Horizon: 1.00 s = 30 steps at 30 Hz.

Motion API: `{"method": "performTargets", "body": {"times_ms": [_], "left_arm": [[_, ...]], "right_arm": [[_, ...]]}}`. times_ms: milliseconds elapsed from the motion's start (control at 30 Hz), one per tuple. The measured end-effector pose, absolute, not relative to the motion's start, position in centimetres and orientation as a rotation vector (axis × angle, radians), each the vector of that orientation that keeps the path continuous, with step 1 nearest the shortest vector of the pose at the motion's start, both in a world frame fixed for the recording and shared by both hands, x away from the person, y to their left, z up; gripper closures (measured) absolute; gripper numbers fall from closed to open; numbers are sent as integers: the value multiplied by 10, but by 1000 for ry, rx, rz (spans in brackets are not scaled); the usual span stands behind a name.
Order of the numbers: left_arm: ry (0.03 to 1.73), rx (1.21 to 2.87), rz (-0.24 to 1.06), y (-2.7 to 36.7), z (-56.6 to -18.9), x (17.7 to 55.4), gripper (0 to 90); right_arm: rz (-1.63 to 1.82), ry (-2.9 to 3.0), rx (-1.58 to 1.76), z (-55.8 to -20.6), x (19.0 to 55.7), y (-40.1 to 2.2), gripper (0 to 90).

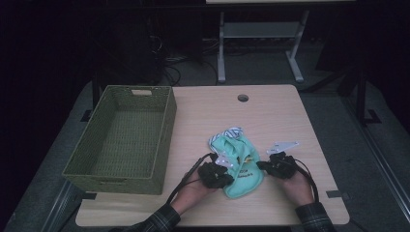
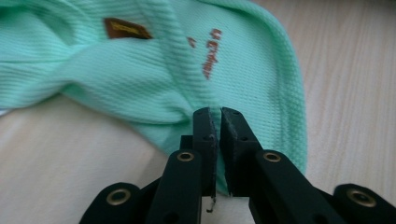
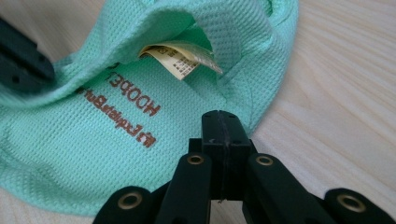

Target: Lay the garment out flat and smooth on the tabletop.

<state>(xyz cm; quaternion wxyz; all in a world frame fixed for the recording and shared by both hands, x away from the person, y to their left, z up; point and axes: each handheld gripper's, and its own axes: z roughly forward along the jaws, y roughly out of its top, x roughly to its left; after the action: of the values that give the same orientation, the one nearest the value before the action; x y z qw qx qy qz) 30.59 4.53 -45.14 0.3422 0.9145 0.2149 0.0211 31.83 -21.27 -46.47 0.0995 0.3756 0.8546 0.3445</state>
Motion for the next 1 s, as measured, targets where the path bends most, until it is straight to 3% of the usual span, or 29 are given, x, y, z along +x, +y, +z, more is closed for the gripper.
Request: {"method": "performTargets", "body": {"times_ms": [500,733,1000], "left_arm": [[780,2282,314,83,-415,367,667],[814,2303,356,80,-425,389,584],[861,2316,349,72,-445,404,573]], "right_arm": [[1062,2542,1069,-461,303,-210,898],[1035,2564,1072,-465,303,-210,899],[1026,2571,1076,-466,303,-209,899]]}}
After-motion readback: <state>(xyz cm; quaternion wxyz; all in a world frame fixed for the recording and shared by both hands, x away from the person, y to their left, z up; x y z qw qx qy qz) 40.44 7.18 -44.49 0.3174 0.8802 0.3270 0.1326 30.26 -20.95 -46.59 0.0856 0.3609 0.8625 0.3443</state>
